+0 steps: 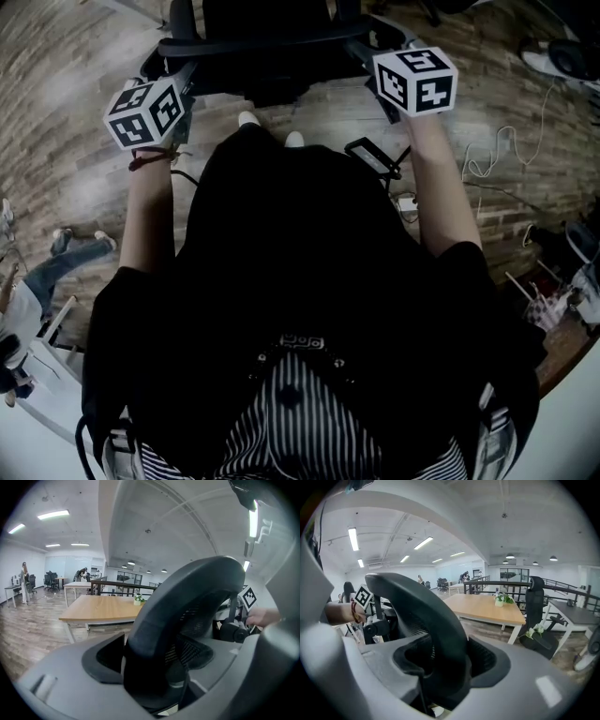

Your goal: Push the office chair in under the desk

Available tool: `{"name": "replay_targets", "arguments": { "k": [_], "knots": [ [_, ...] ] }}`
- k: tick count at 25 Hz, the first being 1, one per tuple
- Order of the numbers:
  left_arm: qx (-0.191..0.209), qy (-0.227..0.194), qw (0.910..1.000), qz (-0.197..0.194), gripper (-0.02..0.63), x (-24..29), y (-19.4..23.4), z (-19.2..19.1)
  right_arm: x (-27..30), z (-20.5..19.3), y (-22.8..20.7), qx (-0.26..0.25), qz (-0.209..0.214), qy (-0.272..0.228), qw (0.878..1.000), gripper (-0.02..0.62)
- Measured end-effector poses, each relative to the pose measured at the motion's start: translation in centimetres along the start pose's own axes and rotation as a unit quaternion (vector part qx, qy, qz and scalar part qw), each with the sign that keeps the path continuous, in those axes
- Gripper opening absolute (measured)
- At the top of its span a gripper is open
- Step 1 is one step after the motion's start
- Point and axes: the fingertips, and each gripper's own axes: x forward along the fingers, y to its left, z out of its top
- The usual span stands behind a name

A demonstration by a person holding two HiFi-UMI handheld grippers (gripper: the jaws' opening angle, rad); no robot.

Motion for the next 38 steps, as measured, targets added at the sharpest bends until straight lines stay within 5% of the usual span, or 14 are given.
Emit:
{"name": "replay_targets", "arguments": {
  "k": [11,22,38],
  "knots": [
    [0.008,-0.016,0.9998,0.009,0.345,7.1,5.7,4.7,7.9,5.4,-5.3,-0.010,0.033,0.022,0.999,0.233],
    [0.016,-0.013,0.9998,-0.006,0.345,14.5,14.8,10.7,17.5,12.4,-8.9,0.003,0.002,0.022,1.000,0.233],
    [0.021,-0.028,0.9994,0.004,0.341,24.2,24.8,17.9,29.9,21.2,-15.0,-0.008,0.018,0.019,1.000,0.230]
  ]
}}
